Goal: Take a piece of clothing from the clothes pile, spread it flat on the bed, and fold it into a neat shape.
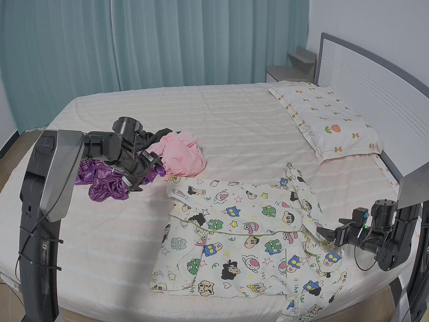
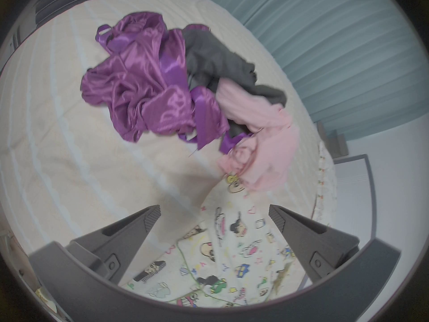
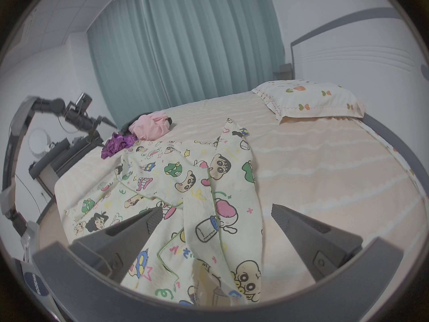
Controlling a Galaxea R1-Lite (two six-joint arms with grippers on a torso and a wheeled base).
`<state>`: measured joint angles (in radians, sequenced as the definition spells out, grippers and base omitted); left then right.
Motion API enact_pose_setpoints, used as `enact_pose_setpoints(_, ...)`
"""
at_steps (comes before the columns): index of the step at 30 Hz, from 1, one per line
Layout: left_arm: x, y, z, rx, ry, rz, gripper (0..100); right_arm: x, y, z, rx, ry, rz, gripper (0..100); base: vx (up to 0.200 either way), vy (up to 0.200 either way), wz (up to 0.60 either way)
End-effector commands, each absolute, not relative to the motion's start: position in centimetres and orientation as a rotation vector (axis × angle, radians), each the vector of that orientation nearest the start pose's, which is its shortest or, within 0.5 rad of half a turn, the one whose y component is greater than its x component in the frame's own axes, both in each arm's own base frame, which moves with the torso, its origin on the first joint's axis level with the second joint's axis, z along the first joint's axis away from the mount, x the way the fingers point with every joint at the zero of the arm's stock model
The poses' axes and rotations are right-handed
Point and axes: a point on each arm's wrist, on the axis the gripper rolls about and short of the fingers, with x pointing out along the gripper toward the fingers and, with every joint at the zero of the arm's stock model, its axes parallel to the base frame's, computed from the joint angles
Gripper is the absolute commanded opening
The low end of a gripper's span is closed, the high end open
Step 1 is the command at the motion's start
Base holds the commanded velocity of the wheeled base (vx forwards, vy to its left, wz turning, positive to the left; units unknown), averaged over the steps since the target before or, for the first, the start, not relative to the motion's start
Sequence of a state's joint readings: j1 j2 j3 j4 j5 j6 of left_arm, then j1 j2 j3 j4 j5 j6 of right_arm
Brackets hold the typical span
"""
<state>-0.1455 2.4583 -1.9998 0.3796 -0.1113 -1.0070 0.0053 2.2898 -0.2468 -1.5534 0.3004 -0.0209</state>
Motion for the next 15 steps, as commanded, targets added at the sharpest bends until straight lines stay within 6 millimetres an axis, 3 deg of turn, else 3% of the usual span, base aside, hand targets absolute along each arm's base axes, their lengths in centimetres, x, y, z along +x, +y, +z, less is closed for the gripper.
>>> enact_pose_setpoints(1, 46.4, -7.1, 18.2, -0.974, 0.626, 0.041, 100, 28.6, 3.6, -2.0, -0.038, 0.458, 0.336, 100, 0.0, 0.0, 0.0)
enact_pose_setpoints(7, 40.5, -7.3, 17.7, -0.988, 0.434, -0.149, 100, 30.2, 5.4, -2.5, -0.126, 0.468, 0.309, 100, 0.0, 0.0, 0.0)
enact_pose_setpoints(8, 38.5, -7.0, 17.5, -0.989, 0.401, -0.169, 100, 30.6, 5.4, -2.7, -0.175, 0.492, 0.284, 100, 0.0, 0.0, 0.0)
enact_pose_setpoints(15, 32.7, -6.6, 16.9, -0.983, 0.444, -0.133, 100, 31.2, 6.5, -3.0, -0.268, 0.524, 0.253, 100, 0.0, 0.0, 0.0)
